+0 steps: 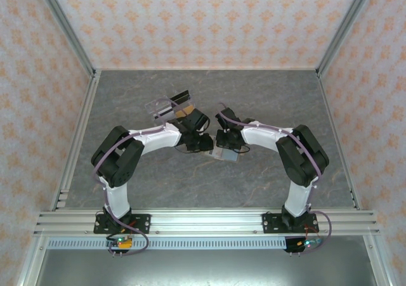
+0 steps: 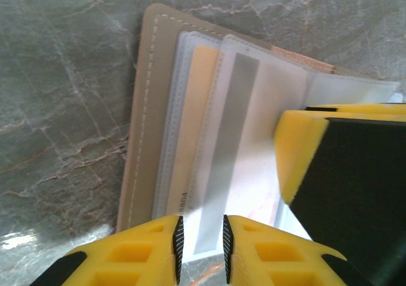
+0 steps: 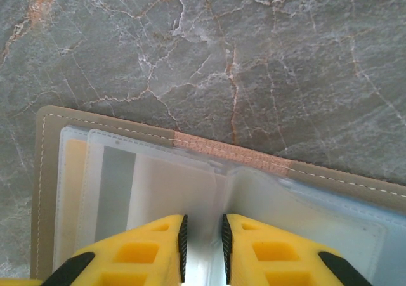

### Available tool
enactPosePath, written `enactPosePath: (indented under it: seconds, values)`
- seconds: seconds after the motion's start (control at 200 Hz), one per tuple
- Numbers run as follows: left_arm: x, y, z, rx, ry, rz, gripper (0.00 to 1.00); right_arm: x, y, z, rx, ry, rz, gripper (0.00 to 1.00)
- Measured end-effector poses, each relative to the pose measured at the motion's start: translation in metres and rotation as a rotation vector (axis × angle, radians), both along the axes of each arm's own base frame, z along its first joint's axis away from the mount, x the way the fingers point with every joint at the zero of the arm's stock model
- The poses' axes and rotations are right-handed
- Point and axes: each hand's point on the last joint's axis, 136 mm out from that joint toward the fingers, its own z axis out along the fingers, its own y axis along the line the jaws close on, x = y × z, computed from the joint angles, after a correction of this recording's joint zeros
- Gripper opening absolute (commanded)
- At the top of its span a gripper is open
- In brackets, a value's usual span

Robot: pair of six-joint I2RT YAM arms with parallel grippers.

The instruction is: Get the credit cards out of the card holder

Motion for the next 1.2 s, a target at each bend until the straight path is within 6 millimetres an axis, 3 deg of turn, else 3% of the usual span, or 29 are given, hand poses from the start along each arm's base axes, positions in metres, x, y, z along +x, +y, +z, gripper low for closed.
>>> enactPosePath:
  seconds: [0.46,1.201]
  values:
    - [0.000,0.006,-0.011,0.068,0.014,0.004,0.30,0.000,0.000,-0.001,0.006,-0.002,0.000,0.25]
    - [0.000,0.005,-0.006,0.068,-0.004,-0.032,0.22,0.000,0.000,-0.001,0.023,0.007,-0.004,0.25]
